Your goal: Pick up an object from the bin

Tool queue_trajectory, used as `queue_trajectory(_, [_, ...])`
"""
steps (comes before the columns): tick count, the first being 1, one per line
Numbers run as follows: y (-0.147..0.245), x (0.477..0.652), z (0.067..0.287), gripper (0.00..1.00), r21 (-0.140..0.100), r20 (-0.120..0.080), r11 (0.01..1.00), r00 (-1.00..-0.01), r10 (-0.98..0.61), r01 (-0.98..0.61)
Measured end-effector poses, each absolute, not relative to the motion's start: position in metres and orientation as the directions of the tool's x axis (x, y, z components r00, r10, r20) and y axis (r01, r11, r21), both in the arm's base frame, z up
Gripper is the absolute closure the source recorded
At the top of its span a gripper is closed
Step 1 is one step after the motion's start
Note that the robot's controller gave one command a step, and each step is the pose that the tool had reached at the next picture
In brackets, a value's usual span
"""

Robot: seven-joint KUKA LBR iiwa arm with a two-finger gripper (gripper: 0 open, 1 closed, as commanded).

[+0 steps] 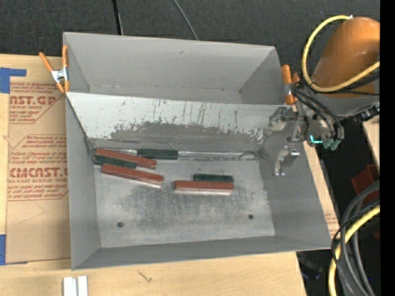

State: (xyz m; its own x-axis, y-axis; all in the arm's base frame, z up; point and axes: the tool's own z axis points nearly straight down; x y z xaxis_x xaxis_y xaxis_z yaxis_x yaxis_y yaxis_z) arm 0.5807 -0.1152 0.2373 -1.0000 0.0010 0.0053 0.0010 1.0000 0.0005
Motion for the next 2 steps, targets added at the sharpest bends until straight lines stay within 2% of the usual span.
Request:
queue_trajectory(1, [-0.115, 0.582, 0.242, 0.0, -0.001, -0.003, 1.0, -1.0, 0.0, 0.0])
queue_trajectory(2, [-0.087, 0.573, 0.196, 0.0, -0.002, -0.008, 0.998, -0.998, -0.055, -0.055])
